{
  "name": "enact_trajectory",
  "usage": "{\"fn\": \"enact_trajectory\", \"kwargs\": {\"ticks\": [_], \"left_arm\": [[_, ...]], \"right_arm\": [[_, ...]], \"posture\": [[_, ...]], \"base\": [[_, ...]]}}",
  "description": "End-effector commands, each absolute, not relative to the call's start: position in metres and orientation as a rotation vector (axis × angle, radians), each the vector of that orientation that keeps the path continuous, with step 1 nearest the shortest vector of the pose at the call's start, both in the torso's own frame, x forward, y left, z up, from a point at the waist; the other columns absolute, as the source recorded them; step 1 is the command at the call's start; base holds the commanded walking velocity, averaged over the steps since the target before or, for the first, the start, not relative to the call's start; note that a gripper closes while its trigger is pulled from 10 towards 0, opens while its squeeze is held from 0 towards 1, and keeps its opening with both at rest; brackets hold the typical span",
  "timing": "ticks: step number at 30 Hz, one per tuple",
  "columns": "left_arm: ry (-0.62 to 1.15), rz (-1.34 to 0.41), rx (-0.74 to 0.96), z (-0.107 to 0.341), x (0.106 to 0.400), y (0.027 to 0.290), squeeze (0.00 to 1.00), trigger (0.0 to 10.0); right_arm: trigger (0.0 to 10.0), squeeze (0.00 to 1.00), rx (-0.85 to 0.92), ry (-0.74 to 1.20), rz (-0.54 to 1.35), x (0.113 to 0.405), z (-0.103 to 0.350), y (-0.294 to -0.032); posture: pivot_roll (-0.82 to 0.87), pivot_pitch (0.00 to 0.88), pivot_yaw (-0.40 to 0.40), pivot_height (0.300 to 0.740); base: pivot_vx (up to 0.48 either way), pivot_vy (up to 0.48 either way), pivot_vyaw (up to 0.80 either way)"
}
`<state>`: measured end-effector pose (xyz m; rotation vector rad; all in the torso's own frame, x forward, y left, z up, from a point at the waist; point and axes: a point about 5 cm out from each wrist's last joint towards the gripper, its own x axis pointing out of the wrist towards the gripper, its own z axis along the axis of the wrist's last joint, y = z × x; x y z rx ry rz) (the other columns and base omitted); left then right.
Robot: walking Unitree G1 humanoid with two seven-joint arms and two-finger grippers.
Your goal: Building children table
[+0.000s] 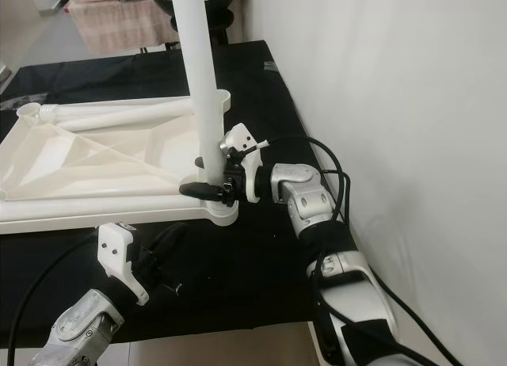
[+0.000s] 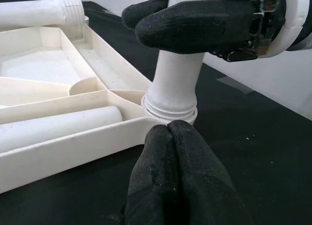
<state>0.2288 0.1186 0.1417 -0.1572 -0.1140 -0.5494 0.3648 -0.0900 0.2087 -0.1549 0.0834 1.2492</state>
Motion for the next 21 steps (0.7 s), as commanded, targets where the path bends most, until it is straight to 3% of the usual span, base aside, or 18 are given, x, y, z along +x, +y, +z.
{"fn": "enact_trajectory", "kwargs": {"ticks": [1, 8, 11, 13, 15, 16, 18, 19, 21], "left_arm": [[-0.093, -0.545, -0.164, 0.138, 0.226, 0.12, 0.0, 10.0], [-0.092, -0.55, -0.169, 0.139, 0.225, 0.12, 0.0, 10.0], [-0.09, -0.554, -0.171, 0.14, 0.224, 0.12, 0.0, 10.0], [-0.089, -0.556, -0.172, 0.14, 0.223, 0.121, 0.0, 10.0], [-0.089, -0.556, -0.172, 0.14, 0.223, 0.121, 0.0, 10.0], [-0.089, -0.556, -0.171, 0.14, 0.223, 0.122, 0.0, 10.0], [-0.089, -0.556, -0.171, 0.14, 0.223, 0.122, 0.0, 10.0], [-0.089, -0.556, -0.171, 0.14, 0.223, 0.123, 0.0, 10.0], [-0.087, -0.558, -0.169, 0.139, 0.224, 0.124, 0.0, 10.0]], "right_arm": [[0.0, 0.0, -0.145, 0.116, 1.31, 0.361, 0.201, -0.085], [0.0, 0.0, -0.155, 0.102, 1.301, 0.355, 0.198, -0.104], [0.0, 0.0, -0.177, 0.099, 1.196, 0.355, 0.195, -0.114], [0.0, 0.0, -0.171, 0.112, 0.993, 0.355, 0.189, -0.124], [0.0, 0.0, -0.171, 0.112, 0.993, 0.355, 0.189, -0.124], [0.0, 0.0, -0.172, 0.133, 0.799, 0.353, 0.18, -0.123], [0.0, 0.0, -0.172, 0.133, 0.799, 0.353, 0.18, -0.123], [0.0, 0.0, -0.161, 0.154, 0.56, 0.342, 0.163, -0.117], [0.0, 0.0, -0.171, 0.151, 0.448, 0.328, 0.152, -0.104]], "posture": [[0.0, 0.165, 0.035, 0.74], [-0.02, 0.179, 0.046, 0.74], [-0.02, 0.185, 0.048, 0.74], [-0.02, 0.19, 0.04, 0.74], [-0.02, 0.19, 0.04, 0.74], [-0.03, 0.195, 0.041, 0.74], [-0.03, 0.195, 0.041, 0.74], [-0.04, 0.197, 0.044, 0.74], [-0.03, 0.185, 0.051, 0.74]], "base": [[0.0, 0.0, 0.0], [0.0, 0.0, 0.0], [0.0, 0.0, 0.0], [0.0, 0.0, 0.0], [0.0, 0.0, 0.0], [0.0, 0.0, 0.0], [0.0, 0.0, 0.0], [0.0, 0.0, 0.0], [0.0, 0.0, 0.0]]}}
